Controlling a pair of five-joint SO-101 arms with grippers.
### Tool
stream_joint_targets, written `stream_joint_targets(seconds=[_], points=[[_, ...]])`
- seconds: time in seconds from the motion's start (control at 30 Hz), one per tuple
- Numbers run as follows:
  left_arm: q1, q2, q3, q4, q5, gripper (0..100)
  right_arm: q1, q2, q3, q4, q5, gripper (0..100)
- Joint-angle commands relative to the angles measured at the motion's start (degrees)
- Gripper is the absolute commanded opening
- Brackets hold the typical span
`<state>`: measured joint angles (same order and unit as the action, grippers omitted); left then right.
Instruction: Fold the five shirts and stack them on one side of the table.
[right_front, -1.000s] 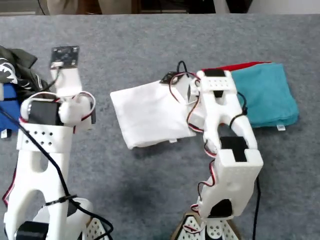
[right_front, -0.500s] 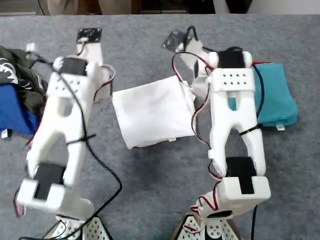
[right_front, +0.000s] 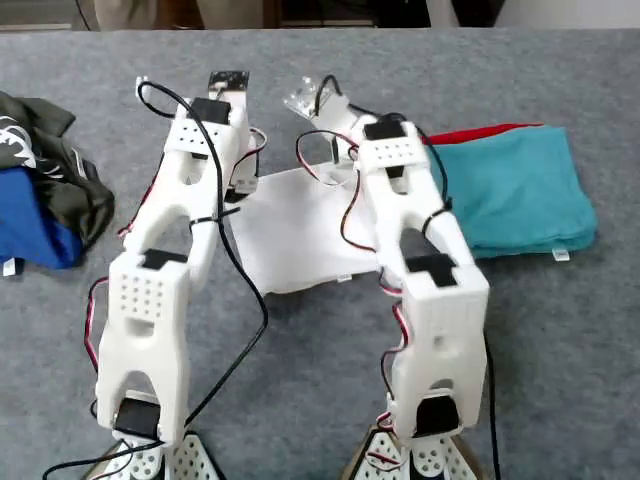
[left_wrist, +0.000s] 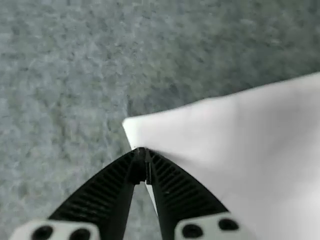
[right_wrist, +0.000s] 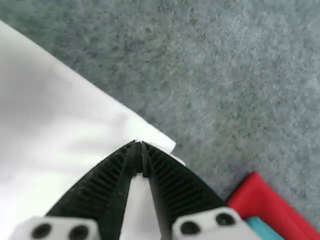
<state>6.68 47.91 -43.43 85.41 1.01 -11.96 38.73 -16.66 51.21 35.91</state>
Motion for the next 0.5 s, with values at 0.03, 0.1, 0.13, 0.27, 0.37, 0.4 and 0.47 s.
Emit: stream_joint_targets(seconds=[0.03,0.1,0.13,0.27,0.37,0.4,0.47], points=[[-1.8,7.5,-10.8,-0.1,-0.3,2,3.6,5.7,-14.2,5.3,-0.7,0.2],[-2.0,10.7,-13.4,-0.1,-0.3,2,3.6,7.6,-19.9,10.1,-0.7,0.2],[-2.1,11.9,-14.3,-0.1,-0.3,2,3.6,8.2,-22.9,13.1,-0.7,0.2],[-2.0,13.1,-19.5,3.5,-0.3,2,2.9,8.6,-35.6,29.1,-0.7,0.2],[-1.5,12.8,-26.8,8.3,-0.3,2,2.9,8.7,-44.1,37.4,-0.7,0.2],[-1.5,12.7,-30.1,10.1,-0.3,2,2.9,8.5,-46.5,39.7,-0.7,0.2],[-1.4,13.1,-37.1,13.6,-0.3,2,2.7,8.3,-51.9,45.8,-0.4,0.2]])
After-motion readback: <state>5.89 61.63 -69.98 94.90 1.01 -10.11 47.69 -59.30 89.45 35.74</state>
